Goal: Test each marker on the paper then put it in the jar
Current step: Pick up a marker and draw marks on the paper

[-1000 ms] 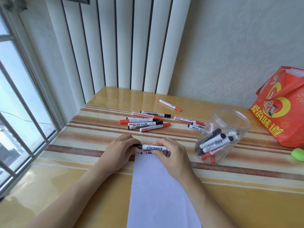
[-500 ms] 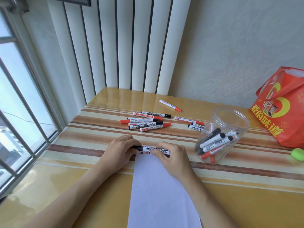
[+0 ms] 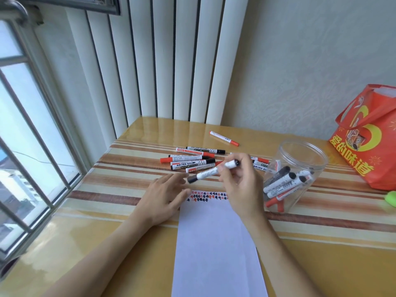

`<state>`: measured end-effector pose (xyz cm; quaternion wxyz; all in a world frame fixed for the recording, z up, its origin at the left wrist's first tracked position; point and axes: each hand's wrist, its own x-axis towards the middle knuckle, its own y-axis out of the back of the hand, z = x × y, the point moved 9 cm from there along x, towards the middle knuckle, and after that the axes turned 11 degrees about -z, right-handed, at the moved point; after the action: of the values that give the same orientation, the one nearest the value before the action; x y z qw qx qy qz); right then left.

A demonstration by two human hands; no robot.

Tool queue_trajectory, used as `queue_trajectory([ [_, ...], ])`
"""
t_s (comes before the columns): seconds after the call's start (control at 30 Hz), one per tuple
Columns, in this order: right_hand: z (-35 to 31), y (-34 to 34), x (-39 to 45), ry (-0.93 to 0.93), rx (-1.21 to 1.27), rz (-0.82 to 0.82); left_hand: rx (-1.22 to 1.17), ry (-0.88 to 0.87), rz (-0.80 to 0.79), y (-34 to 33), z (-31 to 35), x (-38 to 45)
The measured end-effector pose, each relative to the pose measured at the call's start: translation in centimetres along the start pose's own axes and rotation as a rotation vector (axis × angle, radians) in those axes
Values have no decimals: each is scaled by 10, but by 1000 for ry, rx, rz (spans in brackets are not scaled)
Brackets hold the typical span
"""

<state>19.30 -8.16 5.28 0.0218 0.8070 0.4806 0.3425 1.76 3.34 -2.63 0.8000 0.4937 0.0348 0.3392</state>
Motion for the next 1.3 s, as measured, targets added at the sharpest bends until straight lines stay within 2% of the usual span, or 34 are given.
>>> queue_trajectory([
  [0.07, -15, 23, 2, 61, -90, 149, 0, 34, -5, -1, -5, 0],
  [0.23, -68, 99, -8, 263, -373, 596, 70, -11, -37, -8, -4, 3],
  [0.33, -91, 128, -4, 288, -520, 685, 90, -20, -40, -9, -5, 4],
  [0.53, -72, 152, 14, 74, -571, 602, 75, -5, -42, -10, -8, 4],
  [0.67, -30, 145, 23, -222, -661, 390, 73, 9, -44, -9, -8, 4],
  [0.8, -15, 128, 28, -281, -857, 186, 71, 22, -54, -9, -8, 2],
  [0.93, -9, 115, 34, -419, -1093, -68, 75, 31, -65, -11, -10, 3],
  [1.03, -5, 114, 37, -463, -1146, -180, 80, 33, -73, -11, -9, 3],
  [1.17, -4, 115, 39, -488, -1098, -233, 74, 37, -74, -12, -9, 3],
  [1.23, -9, 115, 38, -449, -1029, -178, 69, 36, -72, -11, -9, 2],
  [1.3, -19, 115, 35, -369, -1014, -43, 68, 38, -72, -12, -10, 3],
])
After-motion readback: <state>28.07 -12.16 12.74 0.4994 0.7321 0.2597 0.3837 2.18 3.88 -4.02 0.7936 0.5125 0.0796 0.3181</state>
